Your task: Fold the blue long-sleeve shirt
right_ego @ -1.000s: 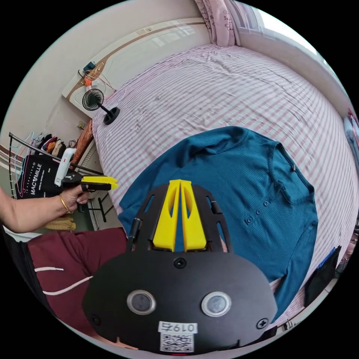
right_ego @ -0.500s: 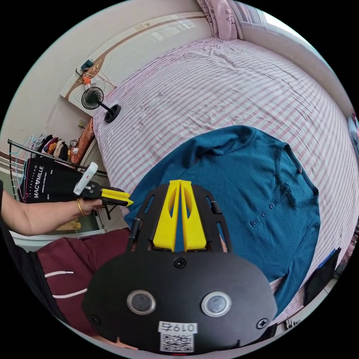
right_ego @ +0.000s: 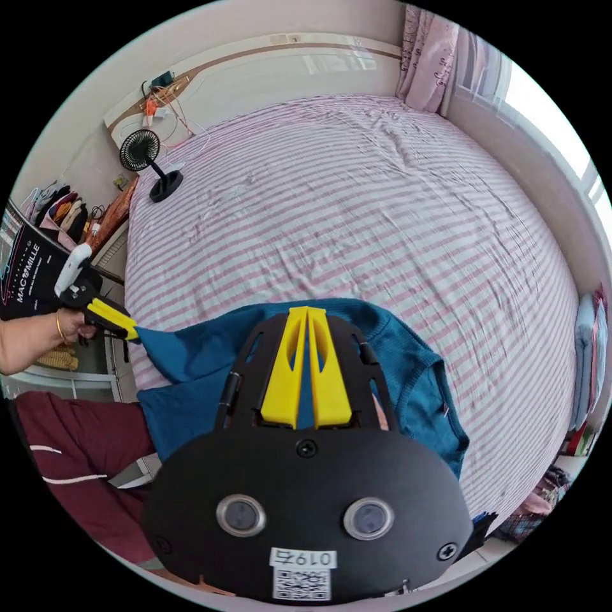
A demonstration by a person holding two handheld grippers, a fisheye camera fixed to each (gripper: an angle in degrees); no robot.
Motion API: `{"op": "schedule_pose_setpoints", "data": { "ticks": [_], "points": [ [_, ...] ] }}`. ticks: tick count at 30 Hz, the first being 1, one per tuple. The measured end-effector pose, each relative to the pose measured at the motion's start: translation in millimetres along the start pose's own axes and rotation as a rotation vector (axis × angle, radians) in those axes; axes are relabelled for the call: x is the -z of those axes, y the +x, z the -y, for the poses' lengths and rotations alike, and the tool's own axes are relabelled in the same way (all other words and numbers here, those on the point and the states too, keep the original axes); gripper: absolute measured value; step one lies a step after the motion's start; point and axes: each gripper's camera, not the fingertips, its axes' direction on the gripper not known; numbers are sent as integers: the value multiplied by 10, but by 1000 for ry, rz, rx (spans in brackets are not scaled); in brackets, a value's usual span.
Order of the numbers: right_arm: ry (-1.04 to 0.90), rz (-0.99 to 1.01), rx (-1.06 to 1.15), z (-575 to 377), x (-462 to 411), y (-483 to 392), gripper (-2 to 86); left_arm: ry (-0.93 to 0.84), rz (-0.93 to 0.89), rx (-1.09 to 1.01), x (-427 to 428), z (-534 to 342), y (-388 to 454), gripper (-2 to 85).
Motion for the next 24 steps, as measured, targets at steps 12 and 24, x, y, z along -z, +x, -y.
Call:
{"op": "schedule_pose_setpoints", "data": {
  "ticks": [12,24],
  "points": [
    [-291,97,684,1515,-548,-192,71,109,95,-49,1393,485,-542,7],
    [-442,323,1009,2514,-1007,-594,25,40,88,-46,1579,548,-517,7]
  ]
}}
